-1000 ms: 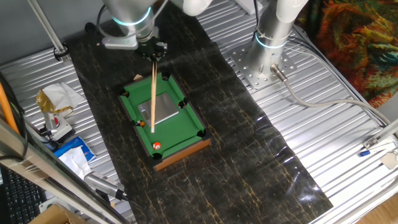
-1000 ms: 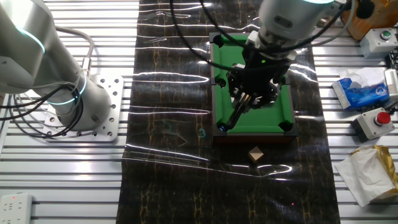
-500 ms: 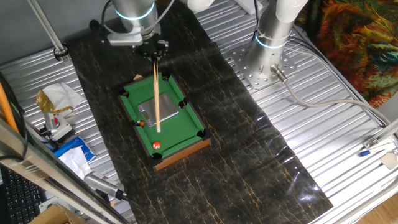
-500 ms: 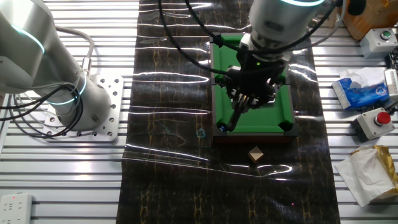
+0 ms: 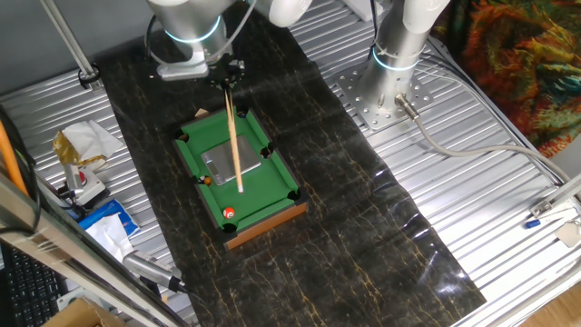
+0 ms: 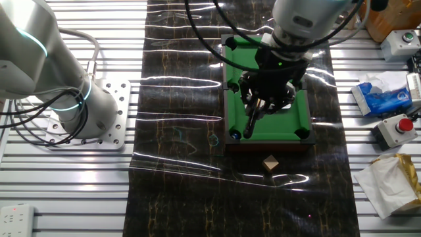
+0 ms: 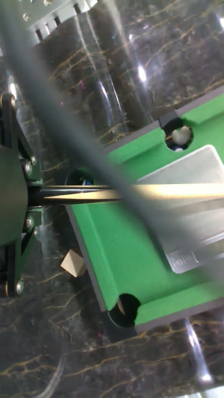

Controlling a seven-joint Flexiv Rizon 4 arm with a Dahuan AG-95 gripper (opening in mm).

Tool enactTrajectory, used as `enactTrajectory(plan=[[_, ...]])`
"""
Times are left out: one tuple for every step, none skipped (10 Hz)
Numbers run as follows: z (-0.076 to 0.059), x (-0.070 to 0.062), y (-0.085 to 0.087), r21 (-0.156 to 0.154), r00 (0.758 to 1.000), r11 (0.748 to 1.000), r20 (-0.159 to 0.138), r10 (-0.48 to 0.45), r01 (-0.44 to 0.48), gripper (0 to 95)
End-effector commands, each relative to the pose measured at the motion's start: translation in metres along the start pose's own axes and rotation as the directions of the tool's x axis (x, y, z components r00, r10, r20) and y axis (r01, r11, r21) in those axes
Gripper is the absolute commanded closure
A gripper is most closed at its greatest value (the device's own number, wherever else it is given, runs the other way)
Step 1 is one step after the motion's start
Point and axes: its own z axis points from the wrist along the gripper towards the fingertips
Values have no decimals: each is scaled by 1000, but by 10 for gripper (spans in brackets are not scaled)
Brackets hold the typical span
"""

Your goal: Hit the pool ball

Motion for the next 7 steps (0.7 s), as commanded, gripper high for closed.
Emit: enactTrajectory(plan=[[1,-2,-2,-11,988,989,23,150,-149,950],[1,-5,-3,-13,987,987,26,158,-158,950],[2,-9,-6,-16,986,986,28,166,-165,950],[2,-13,-7,-19,986,986,29,167,-166,950],[0,-17,-8,-24,985,986,32,168,-168,950],[-3,-23,-9,-26,986,987,32,162,-161,950],[-6,-28,-8,-27,988,988,28,151,-150,950]])
